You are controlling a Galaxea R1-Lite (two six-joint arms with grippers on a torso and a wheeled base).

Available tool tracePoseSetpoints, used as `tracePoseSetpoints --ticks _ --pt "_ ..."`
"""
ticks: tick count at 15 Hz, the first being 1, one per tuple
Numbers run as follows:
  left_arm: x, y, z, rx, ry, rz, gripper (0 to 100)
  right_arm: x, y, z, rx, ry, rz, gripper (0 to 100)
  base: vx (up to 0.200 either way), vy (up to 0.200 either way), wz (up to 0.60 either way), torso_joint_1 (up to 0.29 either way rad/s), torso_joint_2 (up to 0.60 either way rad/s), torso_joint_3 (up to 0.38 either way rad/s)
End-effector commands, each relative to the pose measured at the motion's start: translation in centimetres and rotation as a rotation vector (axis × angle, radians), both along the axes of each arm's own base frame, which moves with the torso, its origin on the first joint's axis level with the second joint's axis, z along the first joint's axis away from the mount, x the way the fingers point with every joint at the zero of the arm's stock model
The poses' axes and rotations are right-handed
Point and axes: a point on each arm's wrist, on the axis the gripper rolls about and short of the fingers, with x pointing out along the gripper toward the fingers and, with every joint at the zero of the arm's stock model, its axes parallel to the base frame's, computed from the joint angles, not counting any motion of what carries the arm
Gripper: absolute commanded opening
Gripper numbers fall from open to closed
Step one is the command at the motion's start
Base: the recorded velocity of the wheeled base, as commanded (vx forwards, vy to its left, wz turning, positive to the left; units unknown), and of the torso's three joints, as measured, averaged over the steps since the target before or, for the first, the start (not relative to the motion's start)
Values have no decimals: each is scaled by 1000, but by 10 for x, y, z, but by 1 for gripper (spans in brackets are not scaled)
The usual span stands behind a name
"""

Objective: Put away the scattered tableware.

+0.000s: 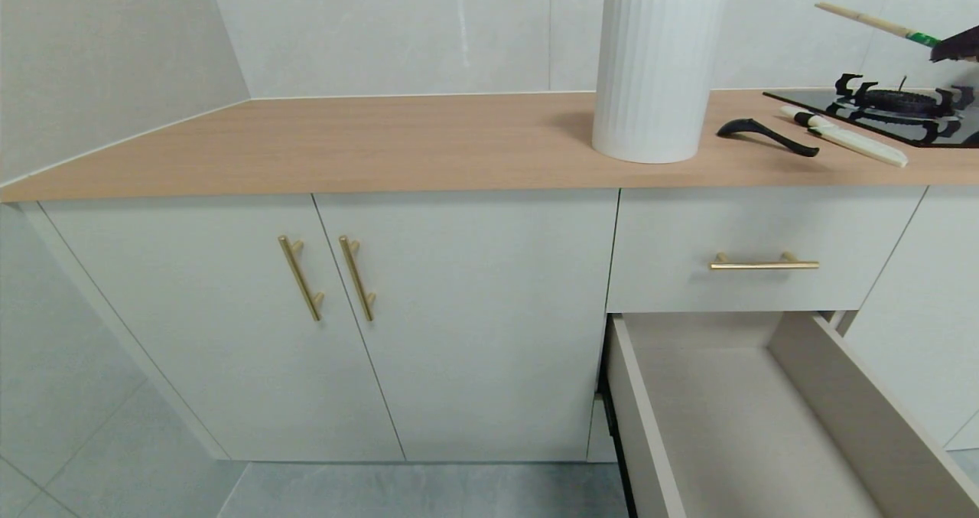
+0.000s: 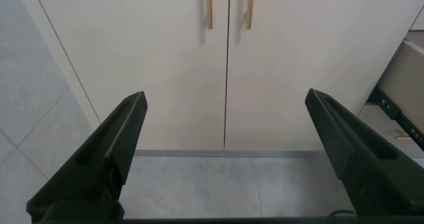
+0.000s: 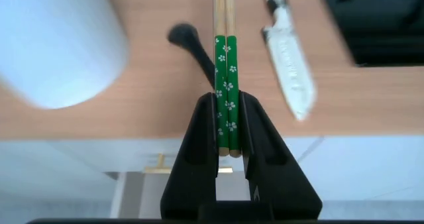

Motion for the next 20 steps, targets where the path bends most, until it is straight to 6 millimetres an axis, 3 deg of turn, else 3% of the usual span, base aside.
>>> tracePoseSetpoints --ticks 1,5,11,14,17,20 --pt "0 0 0 0 0 0 100 -74 4 8 3 -59 43 0 0 0 0 0 0 0" --pt "0 0 0 0 0 0 100 -143 8 -35 15 7 107 0 0 0 0 0 0 0" --pt "0 0 0 0 0 0 100 -188 18 -137 16 239 258 0 0 0 0 0 0 0" --pt "0 0 0 0 0 0 100 -187 22 -178 7 410 323 0 0 0 0 0 0 0" --pt "0 0 0 0 0 0 100 -172 28 -209 15 591 386 0 0 0 0 0 0 0" --pt "0 0 0 0 0 0 100 -129 37 -242 23 849 379 0 0 0 0 0 0 0"
